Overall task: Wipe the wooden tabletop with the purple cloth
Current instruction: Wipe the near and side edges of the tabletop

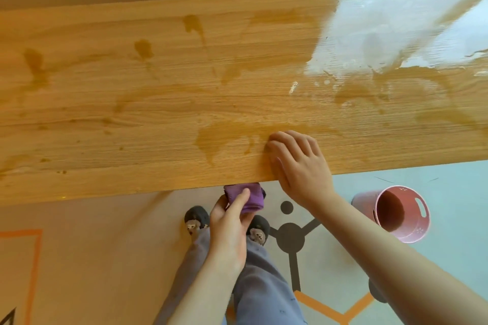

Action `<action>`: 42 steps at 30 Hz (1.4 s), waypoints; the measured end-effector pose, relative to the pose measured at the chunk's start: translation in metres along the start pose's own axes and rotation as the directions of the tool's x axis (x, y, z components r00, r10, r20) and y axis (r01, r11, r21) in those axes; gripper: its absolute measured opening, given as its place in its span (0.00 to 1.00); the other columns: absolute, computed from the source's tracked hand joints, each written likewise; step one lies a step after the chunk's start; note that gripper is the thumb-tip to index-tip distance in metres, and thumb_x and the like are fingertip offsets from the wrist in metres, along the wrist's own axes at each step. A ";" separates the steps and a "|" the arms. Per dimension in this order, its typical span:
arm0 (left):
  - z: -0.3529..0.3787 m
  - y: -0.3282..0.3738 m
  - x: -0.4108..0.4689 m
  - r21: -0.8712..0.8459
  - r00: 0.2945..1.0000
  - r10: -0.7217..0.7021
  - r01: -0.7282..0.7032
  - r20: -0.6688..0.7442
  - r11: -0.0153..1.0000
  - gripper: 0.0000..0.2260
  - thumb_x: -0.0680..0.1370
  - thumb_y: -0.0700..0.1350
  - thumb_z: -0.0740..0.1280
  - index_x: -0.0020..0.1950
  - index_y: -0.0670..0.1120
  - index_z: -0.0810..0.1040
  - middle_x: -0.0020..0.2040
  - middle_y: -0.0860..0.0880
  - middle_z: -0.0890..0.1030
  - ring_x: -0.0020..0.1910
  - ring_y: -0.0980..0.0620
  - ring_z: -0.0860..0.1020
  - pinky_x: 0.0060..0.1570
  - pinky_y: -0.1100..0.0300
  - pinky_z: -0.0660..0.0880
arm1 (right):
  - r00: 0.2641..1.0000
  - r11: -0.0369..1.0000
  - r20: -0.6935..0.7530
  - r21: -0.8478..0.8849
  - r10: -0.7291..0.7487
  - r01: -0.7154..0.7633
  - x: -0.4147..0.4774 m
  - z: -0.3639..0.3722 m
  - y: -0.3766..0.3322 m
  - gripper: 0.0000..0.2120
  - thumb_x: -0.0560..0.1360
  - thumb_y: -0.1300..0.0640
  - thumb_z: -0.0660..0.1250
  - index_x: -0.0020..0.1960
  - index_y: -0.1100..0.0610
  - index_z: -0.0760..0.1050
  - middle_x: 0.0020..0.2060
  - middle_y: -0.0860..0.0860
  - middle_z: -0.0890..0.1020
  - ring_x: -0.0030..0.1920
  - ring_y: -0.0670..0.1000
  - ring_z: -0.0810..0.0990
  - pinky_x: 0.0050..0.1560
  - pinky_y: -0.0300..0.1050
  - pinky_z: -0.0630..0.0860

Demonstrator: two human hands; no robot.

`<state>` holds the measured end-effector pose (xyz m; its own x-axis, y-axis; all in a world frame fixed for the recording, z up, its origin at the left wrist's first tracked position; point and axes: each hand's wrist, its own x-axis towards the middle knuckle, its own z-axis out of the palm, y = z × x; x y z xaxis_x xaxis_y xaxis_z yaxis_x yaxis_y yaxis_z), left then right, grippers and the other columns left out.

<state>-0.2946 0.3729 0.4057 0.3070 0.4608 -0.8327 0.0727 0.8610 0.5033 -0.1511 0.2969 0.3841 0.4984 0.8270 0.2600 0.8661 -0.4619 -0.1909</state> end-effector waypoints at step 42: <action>-0.072 0.057 0.015 -0.168 0.981 0.096 -0.124 -0.166 0.978 0.05 0.76 0.37 0.67 0.51 0.41 0.78 0.48 0.44 0.83 0.47 0.52 0.82 0.44 0.64 0.78 | 0.988 0.975 -0.071 0.189 0.137 -0.121 0.036 -0.002 -0.053 0.12 0.76 0.56 0.63 0.56 0.58 0.79 0.54 0.52 0.81 0.56 0.55 0.75 0.63 0.50 0.65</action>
<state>-0.3539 0.4440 0.4050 0.1503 0.5705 -0.8074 -0.1267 0.8211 0.5565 -0.1786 0.3506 0.4059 0.6137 0.7312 0.2979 0.7764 -0.4901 -0.3962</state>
